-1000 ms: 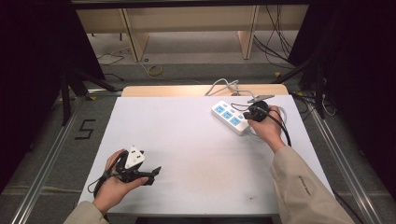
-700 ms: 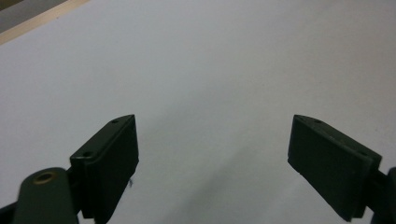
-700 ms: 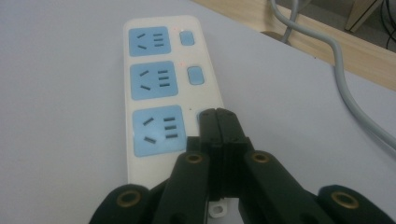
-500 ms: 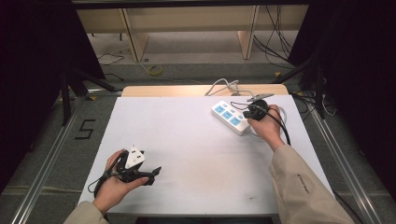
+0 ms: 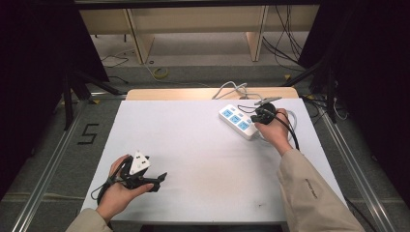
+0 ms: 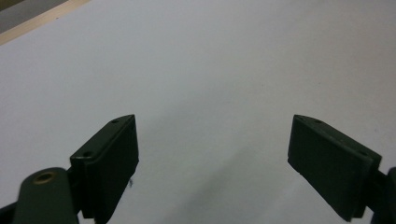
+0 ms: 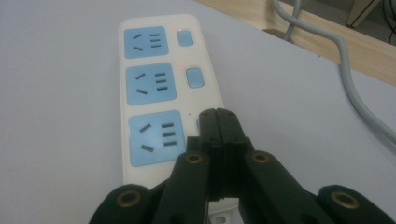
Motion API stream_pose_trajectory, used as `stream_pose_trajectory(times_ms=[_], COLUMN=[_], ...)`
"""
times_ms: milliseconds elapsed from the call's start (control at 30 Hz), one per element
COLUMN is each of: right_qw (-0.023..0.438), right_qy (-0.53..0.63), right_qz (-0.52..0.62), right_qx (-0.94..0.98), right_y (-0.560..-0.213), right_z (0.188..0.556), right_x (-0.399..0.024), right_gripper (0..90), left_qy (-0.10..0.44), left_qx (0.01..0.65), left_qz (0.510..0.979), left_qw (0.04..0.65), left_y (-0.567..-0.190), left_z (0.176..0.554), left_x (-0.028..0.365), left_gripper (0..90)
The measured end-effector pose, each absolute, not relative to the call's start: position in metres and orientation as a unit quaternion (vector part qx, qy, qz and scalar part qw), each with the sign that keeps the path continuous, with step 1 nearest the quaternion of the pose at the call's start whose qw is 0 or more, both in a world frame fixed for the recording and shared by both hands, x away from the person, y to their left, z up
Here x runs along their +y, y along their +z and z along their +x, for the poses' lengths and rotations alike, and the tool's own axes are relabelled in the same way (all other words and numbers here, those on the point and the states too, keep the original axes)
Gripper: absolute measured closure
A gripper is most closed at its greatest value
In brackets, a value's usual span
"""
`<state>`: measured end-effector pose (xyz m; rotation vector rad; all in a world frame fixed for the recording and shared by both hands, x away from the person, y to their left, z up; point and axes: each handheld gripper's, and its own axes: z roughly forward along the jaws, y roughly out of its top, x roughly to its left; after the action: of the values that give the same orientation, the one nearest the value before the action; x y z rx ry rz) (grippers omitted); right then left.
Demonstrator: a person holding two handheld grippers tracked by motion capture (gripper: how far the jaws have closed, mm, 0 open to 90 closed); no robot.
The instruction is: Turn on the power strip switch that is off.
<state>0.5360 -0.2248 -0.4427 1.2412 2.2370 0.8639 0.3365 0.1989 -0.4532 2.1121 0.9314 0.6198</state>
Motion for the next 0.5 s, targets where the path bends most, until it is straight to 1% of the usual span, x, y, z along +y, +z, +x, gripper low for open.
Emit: stream_pose_trajectory(times_ms=[500], right_qw=[0.215], right_qy=[0.306], right_qz=[0.45], right_qx=[0.811], right_y=[-0.4423], right_z=[0.5435], right_x=[-0.2194], right_gripper=[90.0], left_qy=[0.24], left_qx=[0.362], left_qz=[0.822], left_qw=[0.368], left_y=[-0.453], left_z=[0.3365], left_x=[0.1988], left_gripper=[16.0])
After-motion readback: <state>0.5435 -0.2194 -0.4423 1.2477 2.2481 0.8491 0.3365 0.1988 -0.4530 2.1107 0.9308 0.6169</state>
